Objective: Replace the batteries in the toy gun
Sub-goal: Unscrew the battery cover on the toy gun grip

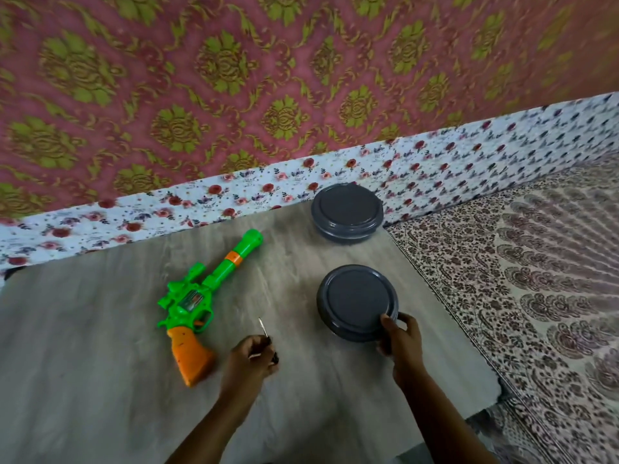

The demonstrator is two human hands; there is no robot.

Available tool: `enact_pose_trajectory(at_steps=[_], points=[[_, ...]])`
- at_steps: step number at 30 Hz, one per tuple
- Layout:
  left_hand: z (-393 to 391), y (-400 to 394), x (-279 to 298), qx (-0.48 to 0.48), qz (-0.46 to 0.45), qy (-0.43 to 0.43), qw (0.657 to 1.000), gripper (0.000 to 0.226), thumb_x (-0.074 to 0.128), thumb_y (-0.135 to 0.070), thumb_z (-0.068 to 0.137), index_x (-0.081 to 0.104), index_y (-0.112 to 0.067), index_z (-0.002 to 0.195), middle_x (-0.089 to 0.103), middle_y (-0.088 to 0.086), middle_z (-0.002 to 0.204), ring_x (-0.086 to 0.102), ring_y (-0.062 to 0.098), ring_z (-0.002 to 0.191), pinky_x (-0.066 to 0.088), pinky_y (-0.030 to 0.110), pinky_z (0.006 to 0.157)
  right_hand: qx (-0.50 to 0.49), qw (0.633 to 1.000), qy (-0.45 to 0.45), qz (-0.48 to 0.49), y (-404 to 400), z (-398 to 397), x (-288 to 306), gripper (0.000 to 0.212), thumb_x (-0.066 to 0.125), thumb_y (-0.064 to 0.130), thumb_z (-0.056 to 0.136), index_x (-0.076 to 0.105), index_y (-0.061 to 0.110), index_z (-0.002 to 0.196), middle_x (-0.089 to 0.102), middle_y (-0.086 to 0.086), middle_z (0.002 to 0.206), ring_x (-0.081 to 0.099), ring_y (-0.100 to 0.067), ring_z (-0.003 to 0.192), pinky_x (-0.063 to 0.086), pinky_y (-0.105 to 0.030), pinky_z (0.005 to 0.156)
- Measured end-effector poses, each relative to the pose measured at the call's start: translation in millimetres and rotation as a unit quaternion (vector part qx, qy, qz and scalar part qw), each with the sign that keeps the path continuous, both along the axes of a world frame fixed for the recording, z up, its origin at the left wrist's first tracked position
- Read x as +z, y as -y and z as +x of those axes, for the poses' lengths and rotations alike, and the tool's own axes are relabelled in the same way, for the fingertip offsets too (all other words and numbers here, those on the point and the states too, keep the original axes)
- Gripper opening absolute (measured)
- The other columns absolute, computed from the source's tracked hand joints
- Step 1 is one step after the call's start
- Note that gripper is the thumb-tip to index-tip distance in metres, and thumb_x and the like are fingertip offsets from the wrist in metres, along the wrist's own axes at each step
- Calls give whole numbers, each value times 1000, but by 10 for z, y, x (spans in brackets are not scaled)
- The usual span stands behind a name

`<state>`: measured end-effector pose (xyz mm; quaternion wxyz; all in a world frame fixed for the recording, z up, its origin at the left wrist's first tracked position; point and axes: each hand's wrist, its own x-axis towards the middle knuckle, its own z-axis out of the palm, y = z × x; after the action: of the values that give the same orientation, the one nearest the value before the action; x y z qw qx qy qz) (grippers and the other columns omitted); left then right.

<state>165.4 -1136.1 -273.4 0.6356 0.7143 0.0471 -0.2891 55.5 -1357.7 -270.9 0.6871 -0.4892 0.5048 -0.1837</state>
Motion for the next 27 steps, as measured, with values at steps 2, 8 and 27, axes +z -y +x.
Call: enact_pose_trajectory(at_steps=[2, 8, 27], points=[[-34, -12, -11, 19, -6, -7, 1000, 7, 53, 2, 90, 59, -2, 90, 58, 16, 82, 59, 22, 73, 53, 29, 66, 5, 1000, 7, -3, 26, -14, -29, 33, 58, 22, 90, 43, 10, 116, 53, -14, 67, 46, -21, 51, 39, -30, 47], [-82, -121, 76, 59, -33, 18, 998, 8, 53, 2, 91, 56, -5, 93, 56, 15, 86, 59, 24, 76, 53, 30, 70, -7, 998, -54, 20, -317, -240, -317, 33, 53, 31, 92, 39, 14, 116, 53, -16, 97, 49, -20, 64, 40, -28, 52], [875, -1012, -601, 109, 40, 369, 922, 8, 66, -27, 75, 60, -28, 80, 70, -12, 77, 67, 3, 72, 50, 15, 65, 338, 874, 131, -323, -1621, 1790, -807, 20, 51, 11, 77, 60, 29, 80, 65, 10, 76, 60, -1, 72, 45, -13, 63]])
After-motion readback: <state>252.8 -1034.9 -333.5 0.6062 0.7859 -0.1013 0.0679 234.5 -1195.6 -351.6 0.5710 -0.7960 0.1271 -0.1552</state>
